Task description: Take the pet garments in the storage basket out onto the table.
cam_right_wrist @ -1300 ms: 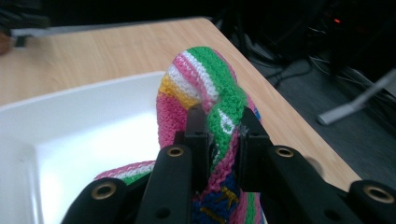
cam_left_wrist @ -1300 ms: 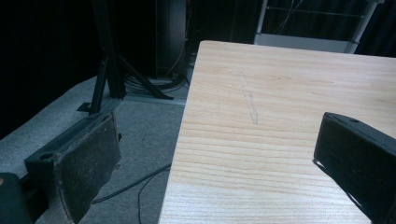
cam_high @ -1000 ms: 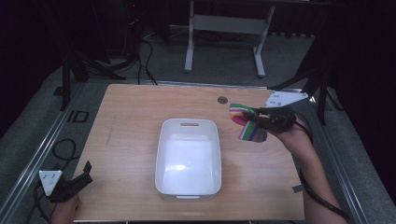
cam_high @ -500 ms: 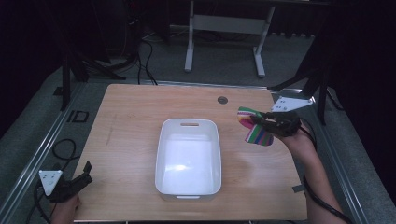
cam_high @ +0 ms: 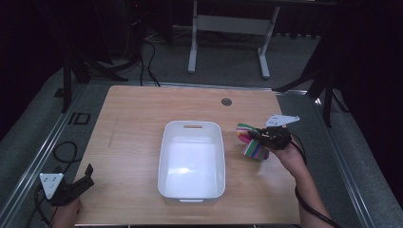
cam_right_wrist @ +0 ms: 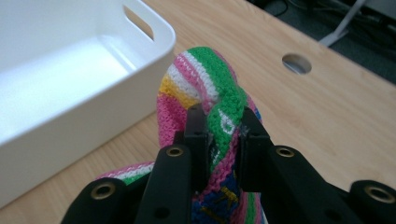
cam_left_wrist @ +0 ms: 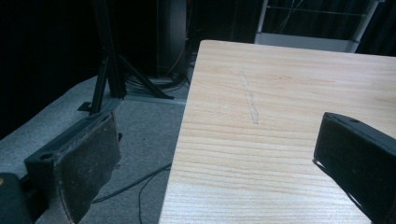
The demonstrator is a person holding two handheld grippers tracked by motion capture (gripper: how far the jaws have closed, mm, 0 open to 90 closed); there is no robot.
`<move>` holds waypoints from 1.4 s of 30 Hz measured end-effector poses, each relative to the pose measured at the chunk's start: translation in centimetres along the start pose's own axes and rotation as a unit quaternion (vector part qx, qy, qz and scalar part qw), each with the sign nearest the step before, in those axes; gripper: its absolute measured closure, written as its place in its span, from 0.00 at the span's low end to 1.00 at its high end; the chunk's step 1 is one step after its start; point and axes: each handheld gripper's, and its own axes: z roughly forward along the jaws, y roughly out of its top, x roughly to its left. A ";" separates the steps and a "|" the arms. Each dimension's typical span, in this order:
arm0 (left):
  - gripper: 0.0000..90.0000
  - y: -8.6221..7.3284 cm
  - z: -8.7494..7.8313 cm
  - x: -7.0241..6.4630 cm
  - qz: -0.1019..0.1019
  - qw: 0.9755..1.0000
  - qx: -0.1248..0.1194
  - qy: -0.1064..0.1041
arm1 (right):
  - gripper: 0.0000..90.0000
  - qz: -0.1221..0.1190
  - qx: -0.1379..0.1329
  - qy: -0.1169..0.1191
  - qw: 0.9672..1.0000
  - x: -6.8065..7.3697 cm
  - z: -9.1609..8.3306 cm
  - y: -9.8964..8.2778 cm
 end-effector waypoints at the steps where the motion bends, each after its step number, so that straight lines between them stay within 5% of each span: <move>1: 0.01 0.0 0.0 0.0 0.000 1.000 0.000 0.000 | 0.87 0.000 0.000 0.000 1.000 0.0 0.0 0.0; 24: 0.01 -0.1 -0.1 -0.1 0.004 1.000 -0.002 -0.002 | 0.83 0.058 0.039 0.034 0.997 1.7 8.0 -5.4; 37: 0.01 0.0 -0.1 -0.1 0.005 1.000 -0.001 0.000 | 0.55 0.041 0.012 0.035 0.998 1.1 4.0 -3.2; 42: 0.01 0.0 -0.1 -0.1 0.002 1.000 -0.002 0.001 | 0.47 0.052 -0.010 0.011 0.999 0.4 2.0 -2.7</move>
